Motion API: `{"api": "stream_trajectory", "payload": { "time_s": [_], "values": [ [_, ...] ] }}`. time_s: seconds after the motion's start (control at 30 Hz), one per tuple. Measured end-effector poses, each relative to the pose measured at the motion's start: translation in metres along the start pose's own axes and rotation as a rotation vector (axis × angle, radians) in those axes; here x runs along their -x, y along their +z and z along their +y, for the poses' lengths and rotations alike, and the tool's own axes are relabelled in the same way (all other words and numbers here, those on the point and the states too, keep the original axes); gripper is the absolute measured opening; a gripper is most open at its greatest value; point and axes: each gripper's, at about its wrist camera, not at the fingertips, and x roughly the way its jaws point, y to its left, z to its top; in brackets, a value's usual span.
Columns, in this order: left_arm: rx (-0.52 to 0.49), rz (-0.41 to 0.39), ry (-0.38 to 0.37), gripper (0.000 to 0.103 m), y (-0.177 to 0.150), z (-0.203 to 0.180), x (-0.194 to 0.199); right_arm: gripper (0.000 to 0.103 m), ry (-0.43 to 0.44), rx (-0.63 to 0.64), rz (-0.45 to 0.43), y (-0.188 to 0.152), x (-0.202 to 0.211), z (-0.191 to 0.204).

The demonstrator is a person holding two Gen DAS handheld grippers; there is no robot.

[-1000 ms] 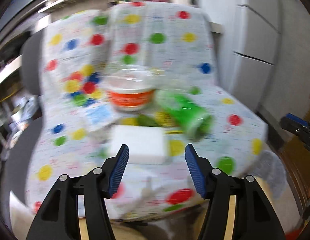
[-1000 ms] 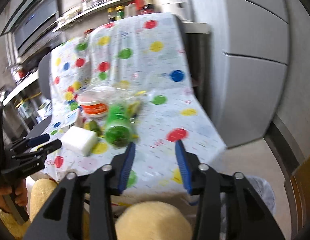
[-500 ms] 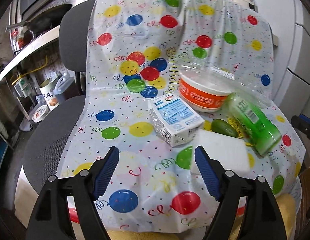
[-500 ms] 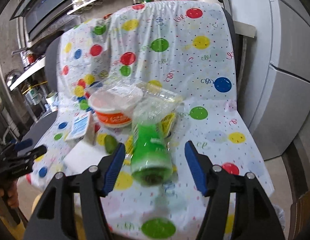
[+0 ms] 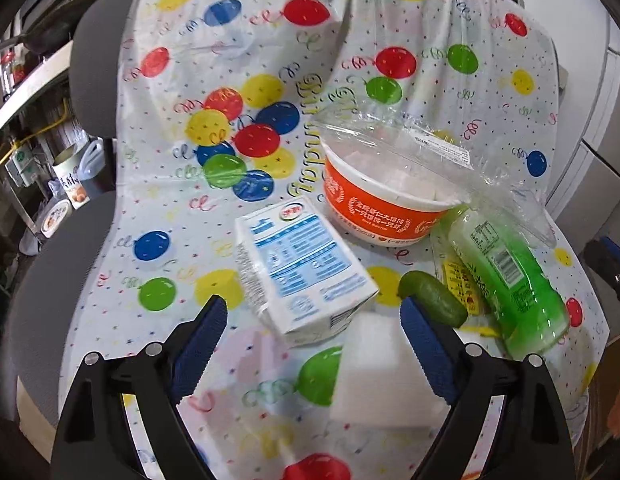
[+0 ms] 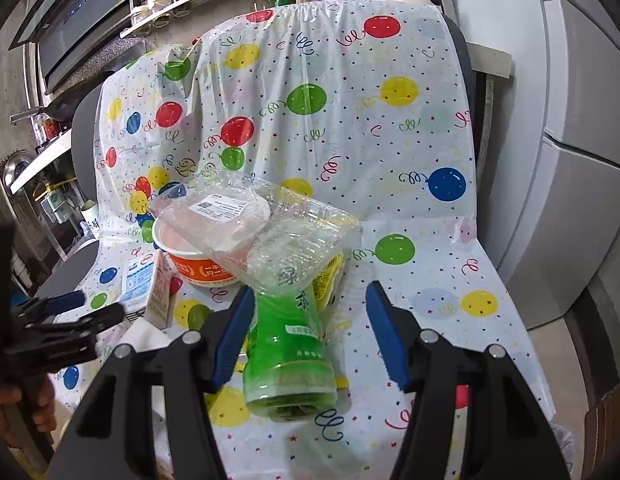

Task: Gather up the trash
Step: 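Grasp the green tea bottle with the right tool while the left tool grasps the white milk carton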

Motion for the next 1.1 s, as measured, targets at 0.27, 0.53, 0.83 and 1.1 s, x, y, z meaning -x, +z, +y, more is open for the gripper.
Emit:
{"api": "stream_trajectory", "payload": {
  "time_s": [0.27,0.53,0.83,1.1],
  "values": [
    [0.047,0.06,0.105,0.088,0.015,-0.01,-0.046,0.064,0.007,-0.023,-0.006,-0.003,-0.004,-0.011],
    [0.099,0.093,0.117,0.09,0.026,-0.001,-0.064,0.064,0.01,-0.024,-0.001,-0.007,-0.006,-0.015],
    [0.096,0.097,0.18,0.088,0.019,0.014,-0.059,0.065,0.019,-0.008,-0.007,-0.011,0.003,-0.006],
    [0.134,0.114,0.11,0.079,0.014,0.026,-0.074,0.065,0.015,0.011,-0.017,-0.012,0.013,0.002]
  ]
}}
